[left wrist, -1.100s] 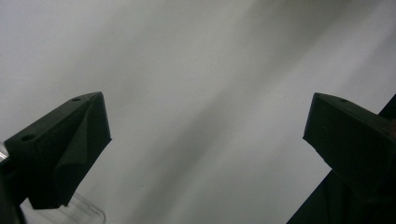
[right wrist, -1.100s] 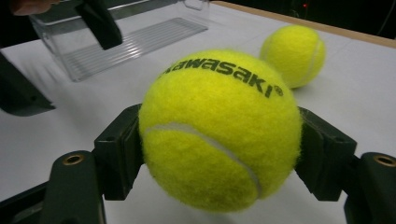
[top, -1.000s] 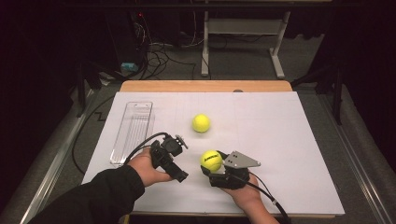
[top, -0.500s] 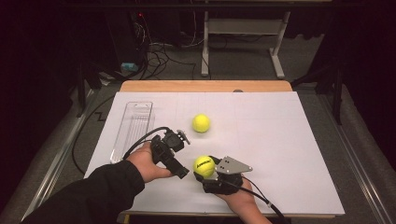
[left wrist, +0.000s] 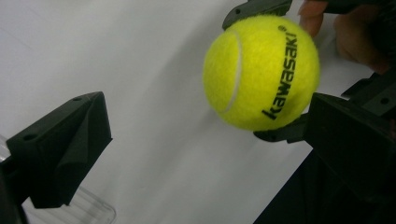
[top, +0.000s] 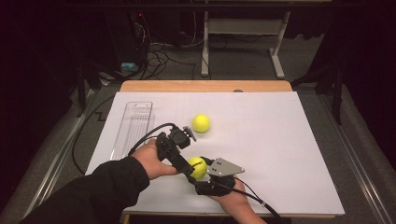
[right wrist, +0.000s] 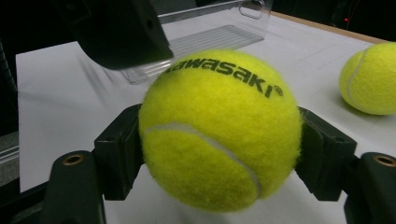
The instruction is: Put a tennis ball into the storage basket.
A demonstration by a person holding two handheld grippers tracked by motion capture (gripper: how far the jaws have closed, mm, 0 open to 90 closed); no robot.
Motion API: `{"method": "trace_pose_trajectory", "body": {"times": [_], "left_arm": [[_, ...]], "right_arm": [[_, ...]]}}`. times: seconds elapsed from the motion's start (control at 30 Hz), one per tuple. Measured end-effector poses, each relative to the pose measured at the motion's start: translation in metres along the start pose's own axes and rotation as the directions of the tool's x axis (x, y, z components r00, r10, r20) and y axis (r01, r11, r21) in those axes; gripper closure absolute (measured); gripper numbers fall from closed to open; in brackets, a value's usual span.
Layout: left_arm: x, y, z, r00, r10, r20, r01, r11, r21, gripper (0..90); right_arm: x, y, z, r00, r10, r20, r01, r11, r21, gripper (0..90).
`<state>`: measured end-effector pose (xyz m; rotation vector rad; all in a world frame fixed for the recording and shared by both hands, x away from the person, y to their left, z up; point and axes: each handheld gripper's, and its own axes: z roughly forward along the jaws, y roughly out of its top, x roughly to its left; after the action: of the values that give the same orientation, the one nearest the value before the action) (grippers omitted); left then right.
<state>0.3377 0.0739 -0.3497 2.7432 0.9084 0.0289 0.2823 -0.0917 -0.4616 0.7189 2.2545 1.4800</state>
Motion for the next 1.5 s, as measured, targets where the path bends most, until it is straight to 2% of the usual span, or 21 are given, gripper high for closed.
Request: {"method": "trace_pose_trajectory", "body": {"times": [0.27,0.63,0.7,0.93,1.0,1.1,1.2,1.3,1.5], "left_arm": [[-0.005,0.008,0.01,0.9996,0.011,0.024,-0.012,0.9999,0.011,1.7],[-0.007,0.014,0.027,0.9974,-0.005,0.071,0.002,0.9996,0.03,1.8],[-0.007,0.015,0.03,0.9967,-0.009,0.08,0.006,0.9992,0.039,3.7],[-0.008,0.015,0.036,0.994,-0.018,0.108,0.013,0.9986,0.051,9.6],[-0.007,0.015,0.038,0.9911,-0.018,0.132,0.012,0.9987,0.049,15.0],[-0.007,0.015,0.038,0.9904,-0.013,0.138,0.005,0.9986,0.053,17.6],[-0.007,0.015,0.038,0.9871,-0.006,0.16,-0.003,0.9986,0.053,24.2],[-0.008,0.015,0.038,0.9874,-0.004,0.158,-0.005,0.9985,0.054,25.9],[-0.008,0.016,0.037,0.9881,-0.002,0.154,-0.007,0.9983,0.057,26.6]], "right_arm": [[0.0,0.0,0.0,1.0,0.0,-0.008,0.0,1.0,-0.001,27.3],[0.003,0.0,0.001,0.9998,0.013,-0.014,-0.013,1.0,-0.01,27.3],[0.003,0.001,0.0,0.9999,-0.001,-0.016,0.001,1.0,-0.013,27.3],[0.004,0.001,-0.001,0.9996,0.02,-0.018,-0.02,1.0,-0.015,27.3],[0.003,0.001,-0.001,0.9998,0.009,-0.018,-0.009,1.0,-0.011,27.3],[0.002,0.001,0.0,0.9999,0.004,-0.015,-0.004,1.0,-0.013,27.3],[0.002,0.001,0.0,0.9999,0.004,-0.011,-0.004,1.0,-0.014,27.3],[0.003,0.001,0.0,0.9998,0.015,-0.01,-0.015,1.0,-0.009,27.3],[0.002,0.0,0.0,0.9999,0.004,-0.01,-0.004,1.0,-0.014,27.1]]}}
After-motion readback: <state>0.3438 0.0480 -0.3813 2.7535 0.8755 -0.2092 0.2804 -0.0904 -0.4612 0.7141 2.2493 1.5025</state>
